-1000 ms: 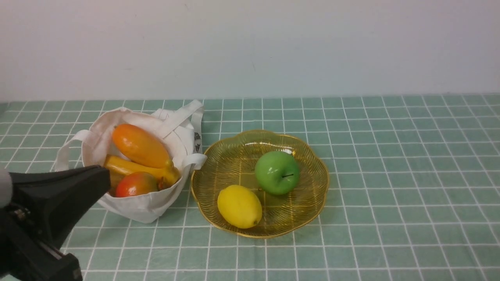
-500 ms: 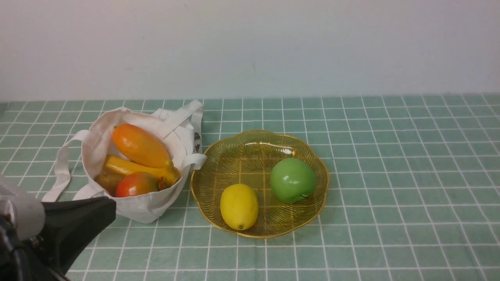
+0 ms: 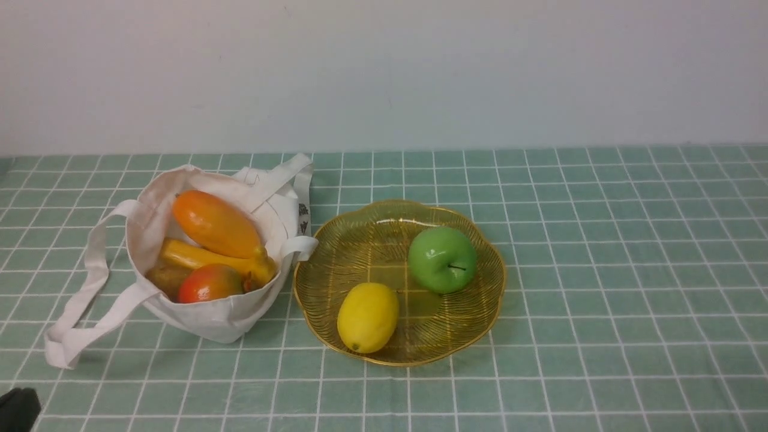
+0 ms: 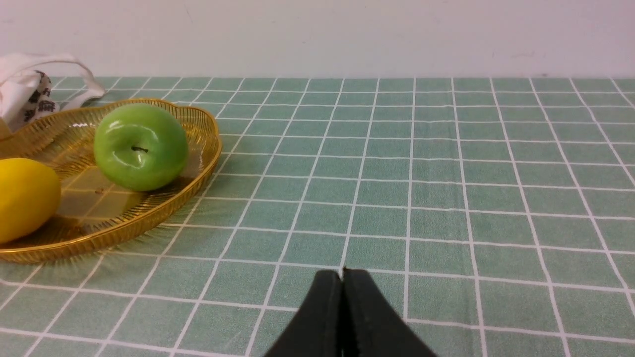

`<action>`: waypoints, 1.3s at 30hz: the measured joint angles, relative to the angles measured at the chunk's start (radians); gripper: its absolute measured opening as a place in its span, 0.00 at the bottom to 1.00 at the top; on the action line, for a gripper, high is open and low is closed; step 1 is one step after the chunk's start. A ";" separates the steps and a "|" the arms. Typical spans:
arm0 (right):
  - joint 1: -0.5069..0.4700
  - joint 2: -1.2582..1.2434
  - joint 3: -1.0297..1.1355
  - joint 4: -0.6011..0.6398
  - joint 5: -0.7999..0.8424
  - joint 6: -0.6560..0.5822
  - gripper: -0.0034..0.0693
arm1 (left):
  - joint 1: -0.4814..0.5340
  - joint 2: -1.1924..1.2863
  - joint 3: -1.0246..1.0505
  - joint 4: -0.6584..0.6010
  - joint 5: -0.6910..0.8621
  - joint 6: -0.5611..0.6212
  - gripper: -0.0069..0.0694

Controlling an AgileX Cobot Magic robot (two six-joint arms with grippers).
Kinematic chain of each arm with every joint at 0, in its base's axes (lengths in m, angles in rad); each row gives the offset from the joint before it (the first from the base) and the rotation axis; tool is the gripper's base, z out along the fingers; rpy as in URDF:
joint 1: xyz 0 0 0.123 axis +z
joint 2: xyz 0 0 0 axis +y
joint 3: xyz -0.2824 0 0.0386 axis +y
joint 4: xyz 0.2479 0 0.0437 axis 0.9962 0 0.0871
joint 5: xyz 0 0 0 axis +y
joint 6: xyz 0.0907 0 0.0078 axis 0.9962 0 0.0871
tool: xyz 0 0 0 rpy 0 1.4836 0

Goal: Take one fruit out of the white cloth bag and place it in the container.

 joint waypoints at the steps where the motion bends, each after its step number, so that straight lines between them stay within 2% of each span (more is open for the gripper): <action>1: 0.000 0.000 0.000 0.000 0.000 0.000 0.03 | 0.020 -0.020 0.029 -0.003 0.000 -0.001 0.08; 5: 0.000 0.000 0.000 0.000 0.000 0.000 0.03 | 0.061 -0.083 0.111 -0.008 0.000 -0.003 0.08; 11: 0.000 0.000 0.000 0.000 0.000 0.000 0.03 | 0.066 -0.103 0.131 -0.013 -0.004 -0.004 0.08; 20: 0.000 0.000 0.000 0.000 0.000 0.000 0.03 | 0.003 -0.103 0.131 -0.013 -0.004 -0.004 0.08; 39: 0.000 0.000 0.000 0.000 0.000 0.000 0.03 | -0.001 -0.103 0.131 -0.014 -0.004 -0.004 0.08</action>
